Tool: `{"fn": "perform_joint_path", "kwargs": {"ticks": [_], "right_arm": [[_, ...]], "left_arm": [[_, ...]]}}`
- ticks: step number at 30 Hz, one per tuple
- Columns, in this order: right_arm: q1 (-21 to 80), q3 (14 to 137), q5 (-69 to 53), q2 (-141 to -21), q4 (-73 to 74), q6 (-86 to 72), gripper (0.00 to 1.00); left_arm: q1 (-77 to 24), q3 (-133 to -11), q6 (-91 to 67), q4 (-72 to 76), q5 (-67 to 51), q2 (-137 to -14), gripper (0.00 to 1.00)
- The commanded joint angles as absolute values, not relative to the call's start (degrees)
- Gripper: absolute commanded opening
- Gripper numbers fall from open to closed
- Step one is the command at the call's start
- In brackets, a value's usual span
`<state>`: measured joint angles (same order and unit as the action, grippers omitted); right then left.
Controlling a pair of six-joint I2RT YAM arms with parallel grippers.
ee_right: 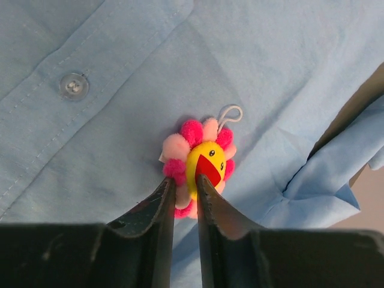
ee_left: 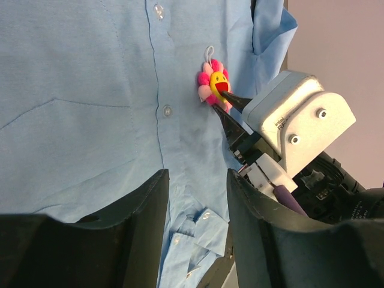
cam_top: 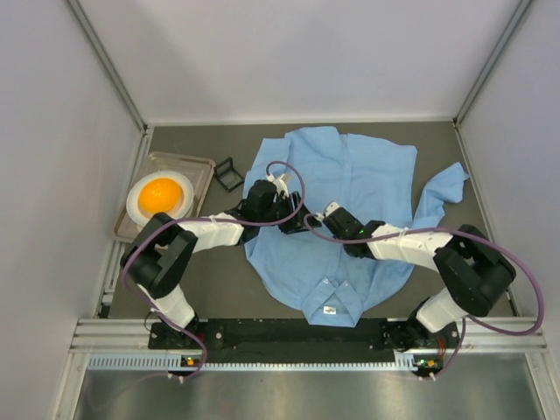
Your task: Remove the brooch from the garment
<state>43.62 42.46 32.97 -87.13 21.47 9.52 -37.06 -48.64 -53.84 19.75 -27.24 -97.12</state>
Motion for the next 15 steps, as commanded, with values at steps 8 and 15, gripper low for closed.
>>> {"fn": "perform_joint_path", "kwargs": {"ticks": [8, 15], "right_arm": [[41.84, 41.21, 31.3, -79.81, 18.63, 0.99, 0.0], [41.31, 44.91, 26.47, -78.67, 23.02, -7.28, 0.0]], "left_arm": [[-37.53, -49.83, -52.73, 22.94, -27.24, -96.06, 0.49], [-38.76, -51.33, -52.56, 23.03, -28.91, -97.64, 0.49]]}}
